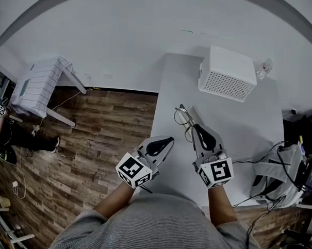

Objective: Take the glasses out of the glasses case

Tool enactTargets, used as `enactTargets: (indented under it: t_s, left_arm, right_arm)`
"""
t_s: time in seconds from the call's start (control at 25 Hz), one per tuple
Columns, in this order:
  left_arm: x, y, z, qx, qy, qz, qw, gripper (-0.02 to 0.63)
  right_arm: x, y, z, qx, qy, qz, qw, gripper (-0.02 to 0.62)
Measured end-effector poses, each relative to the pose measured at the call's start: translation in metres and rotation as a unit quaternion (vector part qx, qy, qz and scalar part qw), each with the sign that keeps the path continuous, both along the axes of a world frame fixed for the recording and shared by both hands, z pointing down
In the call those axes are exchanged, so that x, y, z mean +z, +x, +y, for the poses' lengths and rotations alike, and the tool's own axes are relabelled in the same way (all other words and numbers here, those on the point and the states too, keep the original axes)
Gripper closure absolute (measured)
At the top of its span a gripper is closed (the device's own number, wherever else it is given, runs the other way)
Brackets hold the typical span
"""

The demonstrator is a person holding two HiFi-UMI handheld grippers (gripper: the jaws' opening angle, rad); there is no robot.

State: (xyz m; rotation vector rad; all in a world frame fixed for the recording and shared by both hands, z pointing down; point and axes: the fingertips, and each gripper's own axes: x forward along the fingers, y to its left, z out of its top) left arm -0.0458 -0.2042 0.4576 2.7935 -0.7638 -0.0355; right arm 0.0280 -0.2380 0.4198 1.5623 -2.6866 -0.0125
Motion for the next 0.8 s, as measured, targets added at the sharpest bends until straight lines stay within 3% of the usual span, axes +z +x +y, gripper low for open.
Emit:
enactTargets:
  t_s: [0.36,0.8]
  left_arm:
    - [-0.004,0.003,0.009,0.005,0.007,-0.003,1.0,0.592]
    - [-0.005,0.0,0.012,0.003,0.008,-0.002,1.0,0.592]
  right_arm:
    - [-0.018,-0.007,0.033,-0.021,0.013,-0.013,1.0,0.563]
    - [-0.024,-0.011,0.038,-0.027,0.018,-0.021,0.999,0.563]
